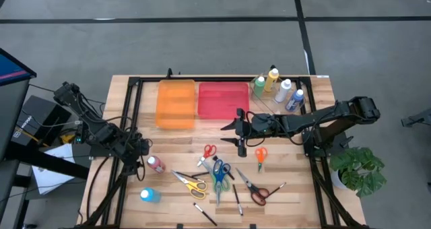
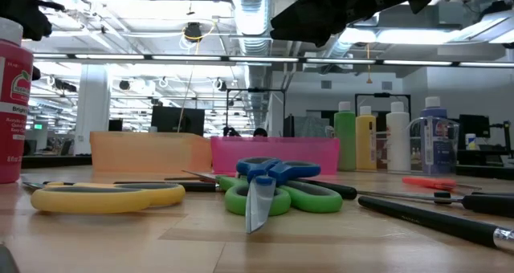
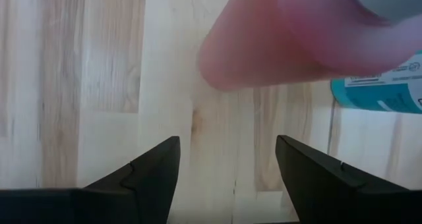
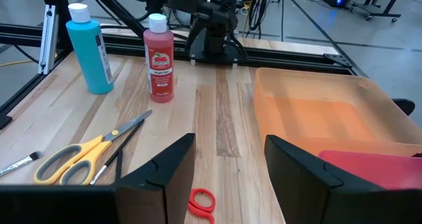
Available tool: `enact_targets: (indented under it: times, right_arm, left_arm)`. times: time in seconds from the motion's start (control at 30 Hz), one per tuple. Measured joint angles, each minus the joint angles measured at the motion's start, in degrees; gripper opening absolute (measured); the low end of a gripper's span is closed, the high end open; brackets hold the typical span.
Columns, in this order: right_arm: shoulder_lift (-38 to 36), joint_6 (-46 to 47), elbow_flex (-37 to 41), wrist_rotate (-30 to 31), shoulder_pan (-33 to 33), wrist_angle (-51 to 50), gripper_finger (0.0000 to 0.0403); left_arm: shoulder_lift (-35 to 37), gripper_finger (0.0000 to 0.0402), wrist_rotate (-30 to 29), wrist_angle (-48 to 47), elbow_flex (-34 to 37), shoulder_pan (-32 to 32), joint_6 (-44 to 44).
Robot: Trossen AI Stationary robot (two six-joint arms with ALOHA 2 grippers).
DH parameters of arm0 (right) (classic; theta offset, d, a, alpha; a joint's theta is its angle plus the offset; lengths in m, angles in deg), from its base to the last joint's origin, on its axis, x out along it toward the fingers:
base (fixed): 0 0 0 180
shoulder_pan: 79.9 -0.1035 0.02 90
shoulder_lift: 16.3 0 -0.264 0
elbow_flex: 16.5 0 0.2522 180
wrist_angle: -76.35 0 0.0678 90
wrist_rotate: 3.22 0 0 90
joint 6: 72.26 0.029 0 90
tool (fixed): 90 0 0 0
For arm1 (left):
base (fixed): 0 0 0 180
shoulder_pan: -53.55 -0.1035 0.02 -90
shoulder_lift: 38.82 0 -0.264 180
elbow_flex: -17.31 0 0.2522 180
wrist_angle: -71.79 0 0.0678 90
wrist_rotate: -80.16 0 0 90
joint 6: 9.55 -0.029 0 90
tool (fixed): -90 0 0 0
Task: Pick & Place Paint Supplies
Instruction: Put the pink paint bottle into the transparent bin
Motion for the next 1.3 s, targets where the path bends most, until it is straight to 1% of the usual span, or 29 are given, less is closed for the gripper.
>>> enact_targets:
  times: [0.2,0.37,0.5,0.9,1.3]
  right_arm:
    - [0.0,0.0,0.0,0.0,0.0,0.0,0.0179]
    - [0.0,0.0,0.0,0.0,0.0,0.0,0.0179]
    - [0.0,0.0,0.0,0.0,0.0,0.0,0.0179]
    - [0.0,0.0,0.0,0.0,0.0,0.0,0.0179]
    - [0.0,0.0,0.0,0.0,0.0,0.0,0.0179]
  left_arm:
    - [0.0,0.0245,-3.5,1.7,0.0,0.0,-0.1]
    - [0.0,0.0245,-9.2,2.6,0.0,0.0,-0.1]
    - [0.0,0.0245,-12.0,4.3,0.0,0.0,-0.2]
    - [0.0,0.0245,-16.9,5.0,0.0,0.0,-0.2]
    - [0.0,0.0245,-19.8,7.0,0.0,0.0,-0.1]
